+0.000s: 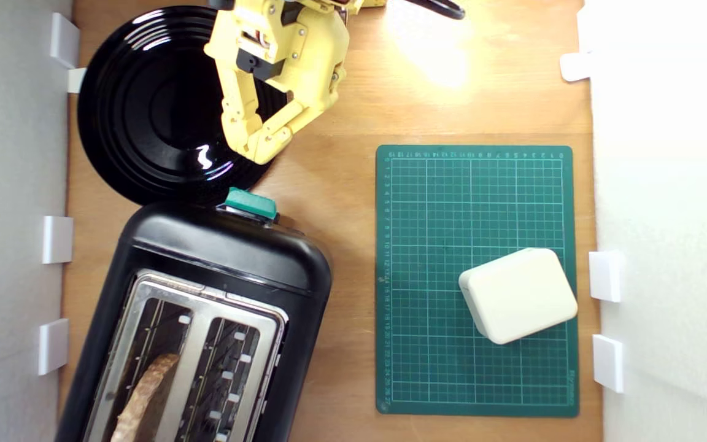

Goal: Start toaster

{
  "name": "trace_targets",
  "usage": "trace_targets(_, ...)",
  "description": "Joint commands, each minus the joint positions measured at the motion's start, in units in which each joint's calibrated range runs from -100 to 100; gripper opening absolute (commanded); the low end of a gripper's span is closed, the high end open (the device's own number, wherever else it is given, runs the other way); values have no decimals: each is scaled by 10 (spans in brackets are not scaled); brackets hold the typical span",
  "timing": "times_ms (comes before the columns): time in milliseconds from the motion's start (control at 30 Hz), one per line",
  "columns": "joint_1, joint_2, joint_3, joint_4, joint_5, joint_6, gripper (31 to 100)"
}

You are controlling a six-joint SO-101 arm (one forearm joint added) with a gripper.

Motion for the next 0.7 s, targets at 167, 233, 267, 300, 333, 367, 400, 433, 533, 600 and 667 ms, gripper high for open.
trace_targets(167,20,28,-40,2,1,104,313)
trace_targets(233,23,49,-58,2,1,103,313)
trace_targets(267,25,60,-71,1,1,103,313)
trace_targets(300,27,71,-87,-4,1,103,313)
trace_targets(333,28,81,-102,-10,1,103,313)
trace_targets(367,29,92,-117,-12,1,103,313)
trace_targets(400,30,101,-129,-12,1,103,313)
trace_targets(433,33,109,-138,-13,1,103,313)
trace_targets(533,41,123,-156,-14,-2,102,313)
trace_targets(600,44,128,-160,-18,-17,99,313)
trace_targets(667,46,129,-160,-24,-36,92,313)
